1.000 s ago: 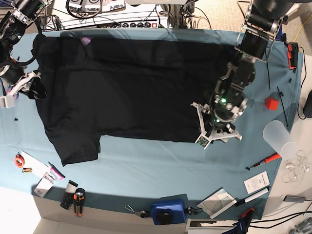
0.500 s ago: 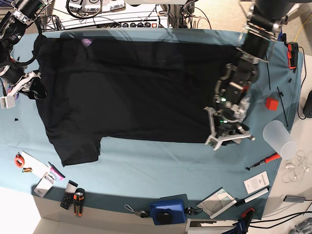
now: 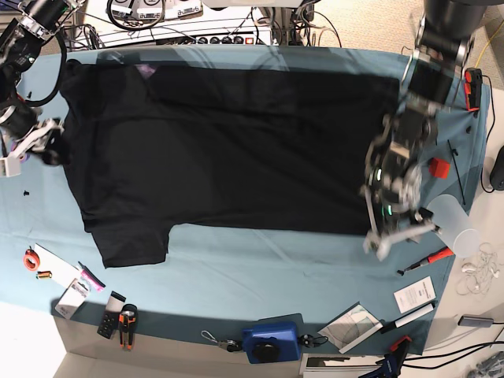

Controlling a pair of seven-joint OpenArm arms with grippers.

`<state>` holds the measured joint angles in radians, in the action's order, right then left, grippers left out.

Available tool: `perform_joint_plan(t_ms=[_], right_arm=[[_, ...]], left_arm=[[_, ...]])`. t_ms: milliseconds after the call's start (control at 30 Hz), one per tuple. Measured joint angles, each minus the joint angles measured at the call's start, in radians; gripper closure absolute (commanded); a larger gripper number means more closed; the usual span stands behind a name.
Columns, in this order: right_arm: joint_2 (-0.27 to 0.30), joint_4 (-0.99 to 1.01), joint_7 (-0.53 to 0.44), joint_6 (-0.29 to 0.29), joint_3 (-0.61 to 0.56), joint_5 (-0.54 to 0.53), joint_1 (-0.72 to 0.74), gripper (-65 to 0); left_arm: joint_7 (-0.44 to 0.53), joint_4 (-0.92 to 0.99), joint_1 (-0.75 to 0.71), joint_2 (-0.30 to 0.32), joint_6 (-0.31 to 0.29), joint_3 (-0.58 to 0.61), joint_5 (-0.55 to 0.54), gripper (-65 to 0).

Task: Layout the t-shirt on the table in an organized manner, then fold the t-shirt properly
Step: 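Move both grippers down to the shirt hem corners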

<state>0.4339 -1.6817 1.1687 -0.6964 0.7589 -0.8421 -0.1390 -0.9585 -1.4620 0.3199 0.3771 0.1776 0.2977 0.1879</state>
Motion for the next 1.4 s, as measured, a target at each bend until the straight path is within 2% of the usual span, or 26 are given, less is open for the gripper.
perform_joint_plan(t_ms=[67,100,133,233,333,433,533,600,667,867,967,1067,1133,1233,1300,1400], right_arm=[[0.001,0.000,-0.083,0.019,0.000,0.072,0.000,-20.3],[0.001,0.000,-0.107,0.023,0.000,0.097,0.000,-20.3],[0.001,0.000,-0.116,0.022,0.000,0.104,0.000,-20.3],[0.001,0.000,-0.105,0.022,0.000,0.109,0.001,-20.3],[0.001,0.000,-0.072,0.022,0.000,0.109,0.000,-20.3],[0.001,0.000,-0.092,0.022,0.000,0.129,0.000,-20.3],[0.001,0.000,-0.216,0.035,0.000,0.245,0.001,-20.1],[0.000,0.006,-0.227,0.070,0.000,0.322,0.026,-19.9],[0.000,0.034,-0.230,0.075,0.002,0.370,0.077,-19.9],[0.039,0.271,-0.243,0.077,-0.017,0.378,0.251,-19.9],[0.074,0.399,-0.259,0.071,-0.085,0.381,0.330,-19.9],[0.090,0.488,-0.269,0.071,-0.209,0.386,0.398,-19.9],[0.088,0.536,-0.290,0.068,-0.304,0.444,0.442,-20.0],[0.084,0.618,-0.316,0.165,-0.436,0.489,0.499,-19.9],[0.084,0.663,-0.347,0.203,-0.498,0.524,0.521,-20.0],[0.085,0.724,-0.394,0.241,-0.550,0.584,0.530,-19.9]], left_arm=[[-0.032,-0.069,-0.001,0.001,-0.008,0.000,-0.058,-32.0],[-0.037,-0.105,-0.001,0.000,-0.035,0.000,-0.081,-32.0],[-0.042,-0.135,0.000,-0.004,-0.069,0.000,-0.095,-32.0],[-0.071,-0.172,0.003,-0.016,-0.105,0.000,-0.103,-32.0],[-0.074,-0.171,-0.007,-0.016,-0.104,-0.001,-0.103,-32.0],[-0.074,-0.170,-0.024,-0.017,-0.104,0.000,-0.098,-32.0],[-0.133,-0.175,-0.030,-0.017,-0.104,0.000,-0.104,-32.0],[-0.161,-0.219,-0.034,-0.016,-0.102,-0.001,-0.103,-32.0],[-0.156,-0.295,-0.056,-0.018,-0.103,-0.013,-0.095,-32.0],[-0.161,-0.472,-0.253,-0.018,-0.103,-0.175,-0.093,-32.0],[-0.159,-0.525,-0.333,-0.020,-0.114,-0.284,-0.127,-32.0],[-0.161,-0.571,-0.406,-0.023,-0.131,-0.389,-0.193,-32.0],[-0.156,-0.604,-0.439,-0.023,-0.150,-0.460,-0.233,-32.0],[-0.128,-0.643,-0.463,-0.022,-0.187,-0.552,-0.318,-32.0],[-0.117,-0.652,-0.477,-0.023,-0.224,-0.600,-0.368,-32.0],[-0.118,-0.651,-0.491,-0.023,-0.235,-0.652,-0.402,-32.0]])
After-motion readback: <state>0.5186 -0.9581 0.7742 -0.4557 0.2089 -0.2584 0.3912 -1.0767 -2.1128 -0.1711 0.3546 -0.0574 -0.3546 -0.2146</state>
